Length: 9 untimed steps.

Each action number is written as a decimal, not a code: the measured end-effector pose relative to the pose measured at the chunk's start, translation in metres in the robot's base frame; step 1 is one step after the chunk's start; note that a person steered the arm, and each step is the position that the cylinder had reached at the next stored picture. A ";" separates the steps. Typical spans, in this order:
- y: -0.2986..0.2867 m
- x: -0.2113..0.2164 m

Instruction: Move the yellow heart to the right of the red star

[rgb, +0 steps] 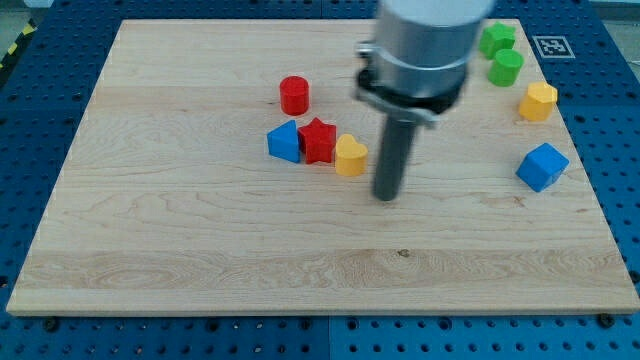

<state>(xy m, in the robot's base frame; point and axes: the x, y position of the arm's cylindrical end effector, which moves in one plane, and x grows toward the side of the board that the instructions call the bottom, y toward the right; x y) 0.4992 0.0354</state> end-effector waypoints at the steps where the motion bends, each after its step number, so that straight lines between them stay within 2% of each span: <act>1: -0.052 -0.001; 6: -0.007 -0.054; 9: 0.073 -0.058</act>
<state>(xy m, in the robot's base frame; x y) 0.4415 0.1081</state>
